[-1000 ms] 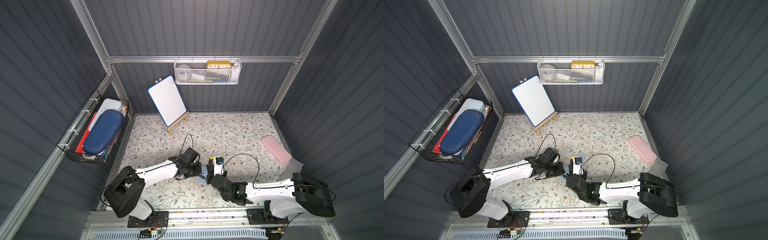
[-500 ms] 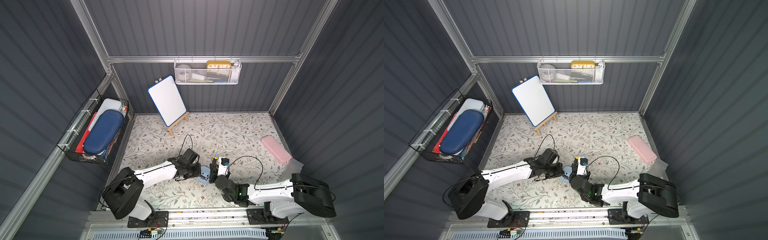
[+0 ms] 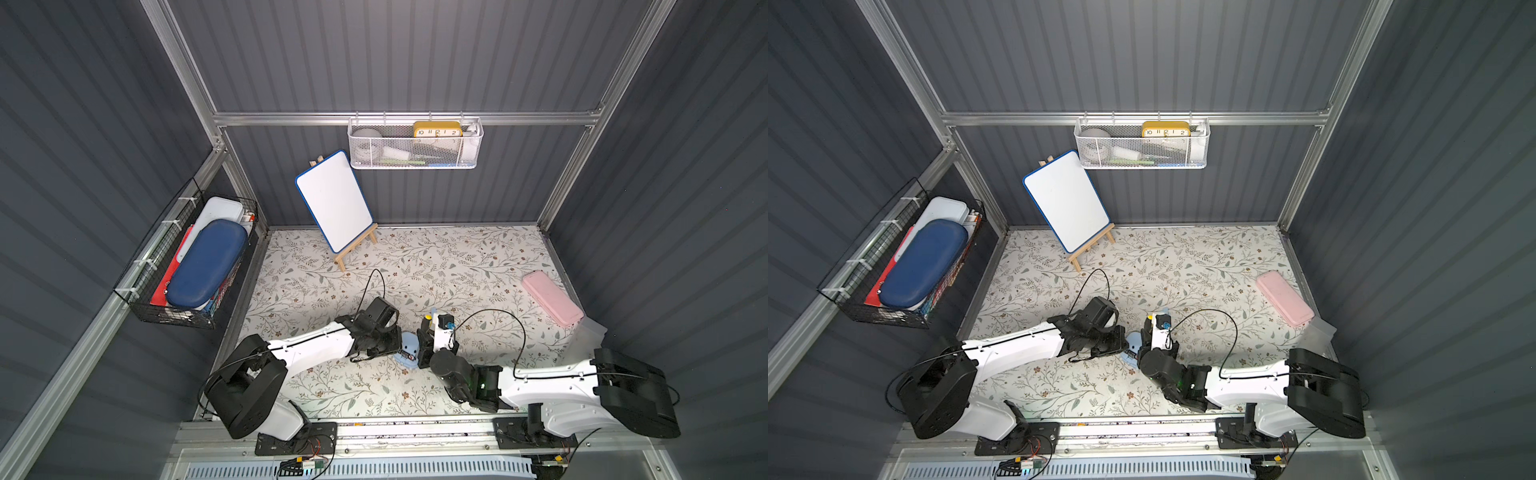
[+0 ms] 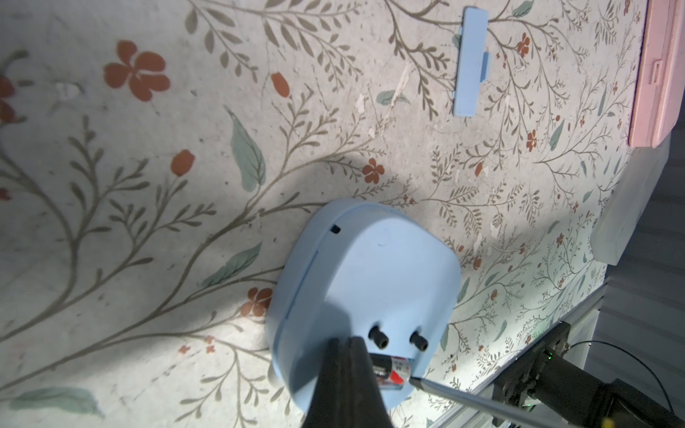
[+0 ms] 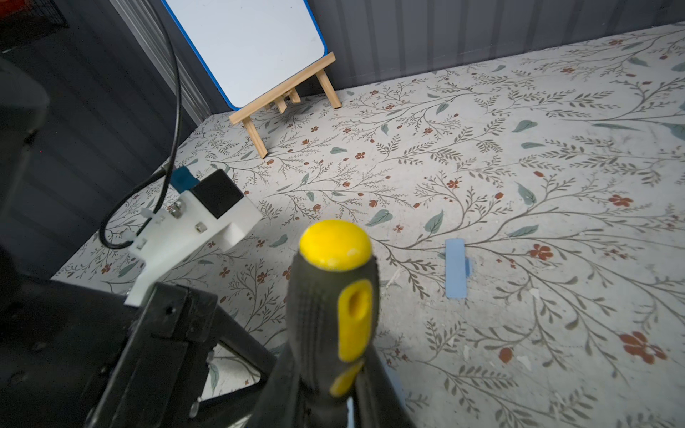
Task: Remove the battery from the alarm
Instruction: Release the battery from the alarm.
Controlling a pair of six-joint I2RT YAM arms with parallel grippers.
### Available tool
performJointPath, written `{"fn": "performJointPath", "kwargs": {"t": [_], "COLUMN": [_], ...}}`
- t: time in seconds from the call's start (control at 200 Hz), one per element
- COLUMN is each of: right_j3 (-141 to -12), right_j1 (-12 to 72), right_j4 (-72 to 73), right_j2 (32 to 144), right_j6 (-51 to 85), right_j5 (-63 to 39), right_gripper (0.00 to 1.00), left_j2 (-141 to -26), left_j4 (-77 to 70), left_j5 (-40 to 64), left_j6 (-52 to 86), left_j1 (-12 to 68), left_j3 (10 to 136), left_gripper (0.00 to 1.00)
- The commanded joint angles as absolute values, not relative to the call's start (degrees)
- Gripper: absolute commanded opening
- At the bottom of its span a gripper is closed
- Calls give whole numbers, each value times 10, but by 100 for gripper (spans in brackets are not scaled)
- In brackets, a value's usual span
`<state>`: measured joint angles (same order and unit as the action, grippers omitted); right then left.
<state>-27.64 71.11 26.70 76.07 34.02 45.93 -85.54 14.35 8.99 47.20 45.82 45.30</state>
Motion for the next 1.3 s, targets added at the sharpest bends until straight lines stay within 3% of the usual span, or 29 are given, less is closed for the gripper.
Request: {"fn": "performJointPath", "kwargs": {"t": [0.0, 0.575, 1.296], "right_j3": [-294, -287, -267], "right_j1": [719, 715, 691], "right_j4": [203, 291, 404], "right_j2": [763, 813, 811], "right_j6": [342, 326, 309], "right_j5": [466, 514, 457], "right_gripper": [0, 0, 0], "left_j2": [-856, -844, -825], "left_j4": [191, 200, 198], "left_j5": [75, 72, 70], "left_j6": [479, 479, 485], "left_j1": [460, 460, 460], "left_j3": [443, 443, 425], "left_gripper": [0, 0, 0]}}
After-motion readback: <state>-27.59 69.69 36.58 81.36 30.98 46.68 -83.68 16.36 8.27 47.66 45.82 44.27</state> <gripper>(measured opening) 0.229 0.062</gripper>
